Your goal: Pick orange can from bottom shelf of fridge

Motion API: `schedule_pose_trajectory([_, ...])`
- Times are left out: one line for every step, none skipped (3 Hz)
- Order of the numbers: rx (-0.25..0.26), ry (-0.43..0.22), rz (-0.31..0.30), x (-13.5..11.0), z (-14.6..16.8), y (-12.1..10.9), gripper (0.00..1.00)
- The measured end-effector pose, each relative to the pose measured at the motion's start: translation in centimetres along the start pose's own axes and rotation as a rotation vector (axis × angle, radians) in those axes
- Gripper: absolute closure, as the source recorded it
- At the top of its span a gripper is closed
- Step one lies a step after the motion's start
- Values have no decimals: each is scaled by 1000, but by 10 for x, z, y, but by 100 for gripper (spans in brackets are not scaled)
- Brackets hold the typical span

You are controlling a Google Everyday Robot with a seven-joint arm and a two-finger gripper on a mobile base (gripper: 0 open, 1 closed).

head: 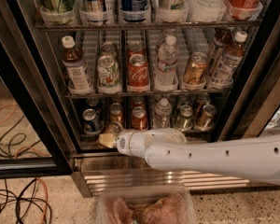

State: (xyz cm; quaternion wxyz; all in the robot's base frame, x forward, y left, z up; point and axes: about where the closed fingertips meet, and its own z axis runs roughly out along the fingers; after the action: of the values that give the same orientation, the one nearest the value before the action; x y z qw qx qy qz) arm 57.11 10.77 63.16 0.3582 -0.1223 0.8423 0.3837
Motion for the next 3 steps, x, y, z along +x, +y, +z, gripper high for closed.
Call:
schedule_pose_trajectory([-66,49,-5,27,10,21,100])
schedule_pose_trajectory([-106,58,-7,31,14,44,100])
schedule_pose_trajectory([-59,70,29,35,-4,32,100])
